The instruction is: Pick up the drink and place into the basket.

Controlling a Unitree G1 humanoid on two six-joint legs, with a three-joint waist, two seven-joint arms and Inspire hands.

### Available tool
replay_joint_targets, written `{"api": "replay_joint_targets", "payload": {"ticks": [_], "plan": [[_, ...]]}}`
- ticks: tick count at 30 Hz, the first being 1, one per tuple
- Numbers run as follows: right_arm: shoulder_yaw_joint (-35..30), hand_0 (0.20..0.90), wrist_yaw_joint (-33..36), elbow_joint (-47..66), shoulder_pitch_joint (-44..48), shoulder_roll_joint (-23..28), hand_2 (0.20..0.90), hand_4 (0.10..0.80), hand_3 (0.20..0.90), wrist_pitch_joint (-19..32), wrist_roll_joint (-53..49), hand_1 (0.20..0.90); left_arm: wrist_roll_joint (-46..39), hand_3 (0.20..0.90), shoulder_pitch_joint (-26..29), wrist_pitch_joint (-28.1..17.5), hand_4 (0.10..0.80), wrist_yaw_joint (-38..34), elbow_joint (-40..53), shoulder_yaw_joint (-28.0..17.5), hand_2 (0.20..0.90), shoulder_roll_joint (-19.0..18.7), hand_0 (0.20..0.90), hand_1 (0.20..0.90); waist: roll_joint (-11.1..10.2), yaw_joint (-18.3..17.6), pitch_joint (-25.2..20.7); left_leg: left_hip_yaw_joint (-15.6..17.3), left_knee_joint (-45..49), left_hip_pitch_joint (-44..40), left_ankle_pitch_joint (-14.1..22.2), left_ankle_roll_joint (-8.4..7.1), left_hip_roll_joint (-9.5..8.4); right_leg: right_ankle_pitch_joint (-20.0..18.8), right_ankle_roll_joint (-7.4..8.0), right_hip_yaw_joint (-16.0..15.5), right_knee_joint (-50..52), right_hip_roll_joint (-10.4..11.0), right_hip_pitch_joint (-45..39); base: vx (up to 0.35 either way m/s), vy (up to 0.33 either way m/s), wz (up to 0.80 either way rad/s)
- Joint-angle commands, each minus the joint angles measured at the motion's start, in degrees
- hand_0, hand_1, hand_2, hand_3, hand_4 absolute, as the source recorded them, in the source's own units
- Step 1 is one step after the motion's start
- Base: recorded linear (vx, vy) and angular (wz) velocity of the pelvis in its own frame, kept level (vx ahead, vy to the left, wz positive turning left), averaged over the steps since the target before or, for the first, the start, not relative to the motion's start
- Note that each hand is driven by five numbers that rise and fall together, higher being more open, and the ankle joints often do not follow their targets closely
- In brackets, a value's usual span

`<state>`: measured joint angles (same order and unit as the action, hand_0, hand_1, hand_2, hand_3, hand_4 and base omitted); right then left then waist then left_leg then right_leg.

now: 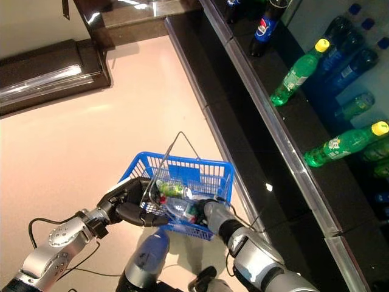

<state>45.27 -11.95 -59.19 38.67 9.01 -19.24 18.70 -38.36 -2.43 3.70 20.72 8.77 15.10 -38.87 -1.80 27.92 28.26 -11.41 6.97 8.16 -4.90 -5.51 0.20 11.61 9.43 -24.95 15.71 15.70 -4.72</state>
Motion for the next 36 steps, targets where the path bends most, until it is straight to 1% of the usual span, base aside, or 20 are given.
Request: {"api": "replay_joint_targets", "payload": {"ticks": [1, 3, 6, 8, 10, 11, 12, 17, 20, 21, 22, 23, 24, 26, 27, 29, 30, 32, 34, 36], "plan": [[1.36, 0.900, 5.67, 2.49, -1.98, 2.64, 0.900, 0.800, 0.900, 0.90, -4.51, 0.900, -9.80, 0.200, 5.97, -11.51, 0.100, 1.91, 17.66, -6.75, 0.300, 5.30, 0.300, 0.300, 0.51, -1.37, -4.75, 0.98, 6.41, 2.84, 4.09, 1.04, -0.24, -8.20, -4.76, 0.20, -4.41, -3.37, 1.16, 0.000, 0.000, 0.00], [1.00, 0.900, 8.09, 5.87, -2.04, 3.71, 0.900, 0.800, 0.900, 1.24, -5.89, 0.900, -9.44, 0.200, 5.83, -11.65, 0.100, 1.40, 17.16, -6.68, 0.300, 5.20, 0.300, 0.300, 0.21, -1.86, -4.82, 1.14, 6.01, 2.77, 3.71, 1.10, -0.13, -8.64, -4.69, 0.26, -4.72, -3.44, 1.25, 0.000, 0.000, 0.00], [0.14, 0.900, 9.92, 21.01, -2.91, 8.58, 0.900, 0.800, 0.900, -3.16, -7.99, 0.900, -8.31, 0.200, 4.55, -12.80, 0.100, 0.93, 15.55, -7.40, 0.300, 4.88, 0.300, 0.300, -0.81, -3.26, -4.66, 1.88, 6.02, 2.53, 3.81, 1.03, 0.39, -8.92, -4.49, 0.79, -4.78, -3.70, 1.27, 0.008, -0.024, 0.01], [-1.28, 0.900, 11.61, 30.74, -4.85, 12.57, 0.900, 0.800, 0.900, -4.55, -8.56, 0.900, -7.19, 0.200, 2.99, -13.87, 0.100, 0.67, 14.40, -8.17, 0.300, 4.75, 0.300, 0.300, -1.44, -4.43, -4.77, 2.49, 5.79, 2.21, 3.87, 1.06, 0.81, -9.11, -4.37, 1.08, -4.90, -3.88, 1.29, 0.016, -0.034, -0.05], [-4.43, 0.900, 13.29, 40.66, -7.61, 17.86, 0.900, 0.800, 0.900, -3.52, -9.26, 0.900, -5.52, 0.200, 1.05, -15.15, 0.100, -0.04, 12.56, -9.32, 0.300, 4.92, 0.300, 0.300, -2.28, -6.06, -4.91, 3.42, 5.82, 1.89, 4.11, 1.20, 1.30, -9.13, -4.31, 1.73, -4.87, -4.15, 1.38, 0.015, -0.025, -0.09], [-4.78, 0.900, 13.32, 41.50, -7.92, 18.38, 0.900, 0.800, 0.900, -3.41, -9.30, 0.900, -5.32, 0.200, 0.93, -15.25, 0.100, -0.13, 12.37, -9.35, 0.300, 4.99, 0.300, 0.300, -2.31, -6.16, -4.95, 3.51, 5.80, 1.84, 4.13, 1.22, 1.34, -9.12, -4.31, 1.81, -4.86, -4.18, 1.39, 0.015, -0.017, -0.09], [-6.77, 0.900, 14.08, 45.17, -9.01, 20.95, 0.900, 0.800, 0.900, -2.14, -9.89, 0.900, -4.74, 0.200, 0.17, -15.54, 0.100, -0.41, 11.41, -10.02, 0.300, 5.02, 0.300, 0.300, -2.58, -6.87, -5.05, 3.97, 5.78, 1.66, 4.26, 1.31, 1.57, -9.12, -4.28, 2.20, -4.80, -4.32, 1.49, 0.010, -0.014, -0.07], [-13.46, 0.900, 14.77, 56.35, -11.80, 27.11, 0.900, 0.800, 0.900, -0.14, -12.94, 0.900, -2.35, 0.200, -1.92, -16.15, 0.100, -1.90, 8.62, -10.99, 0.300, 5.55, 0.300, 0.300, -3.25, -8.79, -5.41, 5.25, 6.01, 1.12, 4.92, 1.61, 2.17, -9.03, -4.16, 3.18, -4.77, -4.68, 1.49, 0.009, -0.019, -0.08], [-17.63, 0.900, 15.89, 62.22, -13.67, 29.59, 0.900, 0.800, 0.900, 2.06, -16.80, 0.900, -1.56, 0.200, -3.29, -16.17, 0.100, -3.06, 6.98, -11.58, 0.300, 5.55, 0.300, 0.300, -3.45, -9.82, -5.86, 5.94, 6.12, 0.68, 5.24, 1.75, 2.47, -8.98, -4.09, 3.75, -4.75, -4.84, 1.39, 0.014, -0.008, -0.13], [-17.95, 0.900, 16.20, 62.60, -13.91, 29.77, 0.900, 0.800, 0.900, 2.47, -17.31, 0.900, -1.41, 0.200, -3.39, -16.16, 0.100, -3.17, 6.87, -11.60, 0.300, 5.55, 0.300, 0.300, -3.44, -9.84, -5.91, 5.99, 6.11, 0.64, 5.27, 1.76, 2.50, -8.97, -4.09, 3.79, -4.76, -4.86, 1.38, 0.007, -0.008, -0.08], [-20.23, 0.900, 16.68, 65.32, -15.38, 30.42, 0.900, 0.800, 0.900, 4.42, -19.90, 0.900, -1.22, 0.200, -4.05, -16.46, 0.100, -3.57, 5.34, -11.86, 0.300, 5.67, 0.300, 0.300, -3.50, -10.42, -6.12, 6.46, 6.14, 0.44, 5.37, 1.86, 2.71, -9.00, -4.01, 4.07, -4.76, -4.93, 1.33, 0.005, -0.004, -0.06], [-21.30, 0.900, 16.60, 66.82, -16.23, 30.57, 0.900, 0.800, 0.900, 5.14, -21.22, 0.900, -2.17, 0.200, -4.47, -16.02, 0.100, -4.04, 4.48, -11.84, 0.300, 5.90, 0.300, 0.300, -3.53, -10.66, -6.31, 6.73, 6.16, 0.34, 5.41, 1.90, 2.80, -9.02, -3.97, 4.24, -4.78, -4.96, 1.32, 0.010, 0.000, -0.06], [-22.69, 0.900, 17.03, 68.59, -17.59, 30.64, 0.900, 0.800, 0.900, 6.86, -22.98, 0.900, -4.42, 0.200, -5.08, -14.57, 0.100, -4.59, 3.57, -11.95, 0.300, 6.50, 0.300, 0.300, -3.55, -11.02, -6.58, 7.02, 5.98, 0.04, 5.49, 2.00, 2.92, -9.02, -3.93, 4.42, -4.86, -5.01, 1.24, 0.012, 0.005, -0.07], [-24.80, 0.900, 17.76, 70.50, -20.17, 30.33, 0.900, 0.800, 0.900, 9.59, -23.23, 0.900, -6.28, 0.200, -6.20, -13.21, 0.100, -5.32, 1.72, -12.37, 0.300, 8.08, 0.300, 0.300, -3.57, -11.56, -7.08, 7.53, 5.87, -0.31, 5.65, 2.08, 3.05, -9.03, -3.80, 4.70, -5.02, -5.04, 1.10, 0.010, 0.015, -0.11], [-25.91, 0.900, 18.17, 71.47, -21.58, 30.10, 0.900, 0.800, 0.900, 10.90, -23.03, 0.900, -6.48, 0.200, -7.15, -13.62, 0.100, -5.44, 0.10, -12.42, 0.300, 8.84, 0.300, 0.300, -3.60, -11.92, -7.34, 7.75, 5.78, -0.55, 5.69, 2.16, 3.11, -9.15, -3.73, 4.99, -5.11, -5.06, 1.08, 0.014, 0.020, -0.10], [-27.00, 0.900, 18.45, 72.61, -22.70, 30.15, 0.900, 0.800, 0.900, 11.56, -24.25, 0.900, -5.80, 0.200, -7.87, -14.48, 0.100, -5.90, -1.45, -12.15, 0.300, 9.34, 0.300, 0.300, -3.69, -12.22, -7.66, 8.03, 5.64, -0.84, 5.75, 2.19, 3.24, -9.25, -3.63, 5.30, -5.24, -5.11, 1.04, 0.015, 0.016, -0.07], [-28.68, 0.900, 19.60, 73.63, -24.46, 29.94, 0.900, 0.800, 0.900, 13.01, -26.63, 0.900, -4.42, 0.200, -8.69, -15.37, 0.100, -7.50, -3.40, -11.80, 0.300, 9.94, 0.300, 0.300, -3.90, -12.84, -8.13, 8.67, 5.52, -1.23, 5.88, 2.15, 3.45, -9.41, -3.45, 5.61, -5.61, -5.15, 0.85, 0.008, 0.028, -0.04], [-30.28, 0.900, 20.32, 73.94, -26.70, 29.44, 0.900, 0.800, 0.900, 14.38, -27.51, 0.900, -3.66, 0.200, -9.47, -16.39, 0.100, -9.03, -5.98, -11.79, 0.300, 10.65, 0.300, 0.300, -3.87, -13.51, -8.65, 9.33, 5.29, -1.68, 5.94, 2.19, 3.63, -9.63, -3.32, 6.20, -5.98, -5.18, 0.80, 0.006, 0.055, -0.05], [-31.60, 0.900, 20.96, 73.24, -29.68, 28.40, 0.900, 0.800, 0.900, 15.72, -30.99, 0.900, -2.35, 0.200, -10.19, -17.43, 0.100, -11.43, -9.53, -11.79, 0.300, 11.69, 0.300, 0.300, -3.78, -14.47, -9.35, 10.15, 4.96, -2.30, 6.09, 2.28, 3.78, -9.97, -3.05, 7.01, -6.62, -5.07, 0.75, -0.001, 0.084, -0.09], [-32.15, 0.900, 21.34, 71.65, -33.11, 26.25, 0.900, 0.800, 0.900, 16.24, -33.41, 0.900, -0.82, 0.200, -10.96, -18.89, 0.100, -14.16, -13.70, -11.79, 0.300, 12.81, 0.300, 0.300, -3.84, -15.38, -10.02, 11.10, 4.54, -2.94, 6.21, 2.34, 3.88, -10.58, -2.67, 8.03, -7.60, -4.89, 0.66, -0.010, 0.095, -0.15]]}}
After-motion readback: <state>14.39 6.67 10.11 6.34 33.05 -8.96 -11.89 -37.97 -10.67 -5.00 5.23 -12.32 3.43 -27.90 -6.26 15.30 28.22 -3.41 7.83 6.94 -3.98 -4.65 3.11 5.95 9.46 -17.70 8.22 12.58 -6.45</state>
